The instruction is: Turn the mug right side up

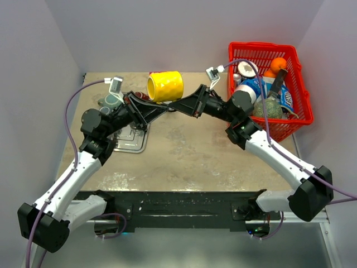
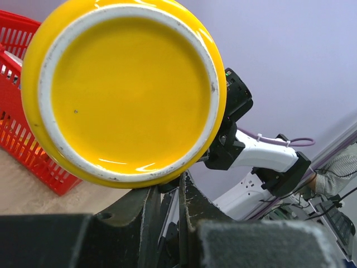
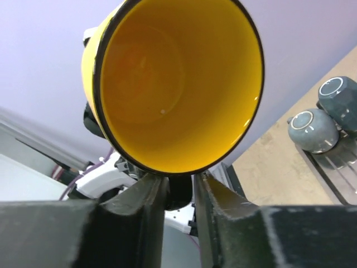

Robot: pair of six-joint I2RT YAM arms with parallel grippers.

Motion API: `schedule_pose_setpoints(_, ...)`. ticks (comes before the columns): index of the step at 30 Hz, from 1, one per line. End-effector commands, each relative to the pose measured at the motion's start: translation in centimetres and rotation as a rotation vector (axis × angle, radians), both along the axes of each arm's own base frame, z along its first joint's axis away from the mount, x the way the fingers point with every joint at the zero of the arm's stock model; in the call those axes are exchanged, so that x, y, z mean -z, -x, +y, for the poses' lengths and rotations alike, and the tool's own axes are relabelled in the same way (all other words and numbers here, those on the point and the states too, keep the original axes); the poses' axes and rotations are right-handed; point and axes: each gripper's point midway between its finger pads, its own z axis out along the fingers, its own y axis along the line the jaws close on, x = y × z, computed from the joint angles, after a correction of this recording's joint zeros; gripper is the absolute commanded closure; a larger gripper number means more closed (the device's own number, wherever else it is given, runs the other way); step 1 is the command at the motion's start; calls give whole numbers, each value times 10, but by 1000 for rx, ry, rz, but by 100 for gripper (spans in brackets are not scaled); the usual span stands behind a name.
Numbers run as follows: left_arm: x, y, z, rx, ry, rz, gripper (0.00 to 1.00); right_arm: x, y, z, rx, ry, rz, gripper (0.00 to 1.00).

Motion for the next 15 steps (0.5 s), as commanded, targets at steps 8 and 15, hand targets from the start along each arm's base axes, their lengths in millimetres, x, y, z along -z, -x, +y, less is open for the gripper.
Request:
schedule_pose_setpoints(8,-12,-1,0,-22,-27,-124,95,-21,-8,-4,61,-24,-43,100)
schedule_pose_setpoints(15,25,-34,5,-170,-211,-48,10,-22,-33,-22,269,89,-86,100)
